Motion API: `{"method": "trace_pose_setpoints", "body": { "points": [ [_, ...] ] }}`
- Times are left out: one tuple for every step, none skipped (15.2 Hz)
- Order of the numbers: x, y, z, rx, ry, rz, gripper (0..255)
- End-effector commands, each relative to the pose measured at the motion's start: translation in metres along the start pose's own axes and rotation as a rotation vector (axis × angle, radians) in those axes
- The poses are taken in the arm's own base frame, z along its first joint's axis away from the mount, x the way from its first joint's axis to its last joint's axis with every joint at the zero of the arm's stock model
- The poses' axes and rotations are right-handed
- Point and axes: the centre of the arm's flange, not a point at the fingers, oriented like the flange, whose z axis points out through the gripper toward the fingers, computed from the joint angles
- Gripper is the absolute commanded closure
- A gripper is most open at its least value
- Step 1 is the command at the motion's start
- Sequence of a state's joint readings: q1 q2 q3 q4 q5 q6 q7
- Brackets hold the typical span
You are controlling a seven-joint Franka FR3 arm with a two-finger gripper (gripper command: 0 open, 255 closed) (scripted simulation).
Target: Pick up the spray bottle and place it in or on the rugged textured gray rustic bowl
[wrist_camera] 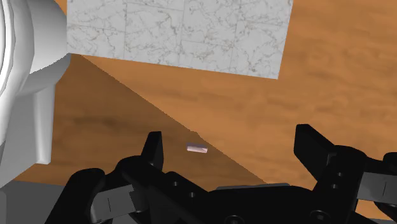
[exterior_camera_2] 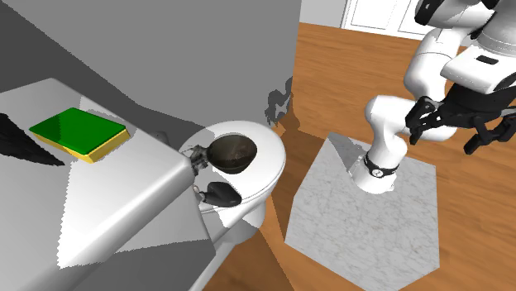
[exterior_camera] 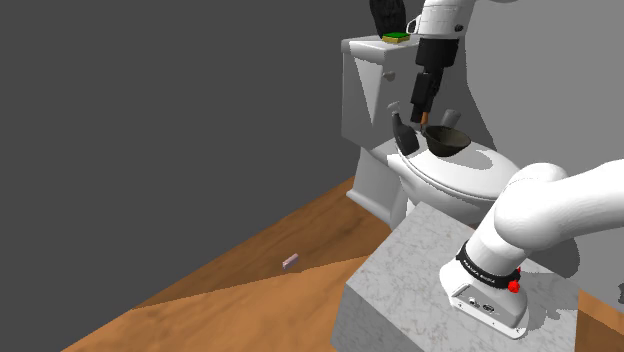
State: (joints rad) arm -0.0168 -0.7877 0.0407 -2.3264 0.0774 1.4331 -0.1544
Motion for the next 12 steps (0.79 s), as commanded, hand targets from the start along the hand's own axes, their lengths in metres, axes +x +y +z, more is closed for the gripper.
{"method": "trace_pose_setpoints", "body": {
  "points": [
    [0.000,0.000,0.000,0.000,0.000,0.000,0],
    [0.000,0.009,0.008,-0.009,0.017,0.004,0],
    [0.000,0.018,0.015,-0.018,0.034,0.008,0],
    [0.000,0.027,0.023,-0.027,0.051,0.011,0],
    [0.001,0.037,0.030,-0.036,0.068,0.015,0],
    [0.001,0.046,0.037,-0.044,0.086,0.019,0],
    [0.001,0.055,0.045,-0.053,0.103,0.023,0],
    [0.002,0.065,0.052,-0.062,0.120,0.027,0],
    [0.003,0.074,0.059,-0.071,0.137,0.031,0],
    [0.003,0.084,0.066,-0.080,0.154,0.034,0],
    [0.004,0.094,0.072,-0.089,0.171,0.038,0],
    [0.005,0.103,0.079,-0.098,0.188,0.042,0]
  ]
}}
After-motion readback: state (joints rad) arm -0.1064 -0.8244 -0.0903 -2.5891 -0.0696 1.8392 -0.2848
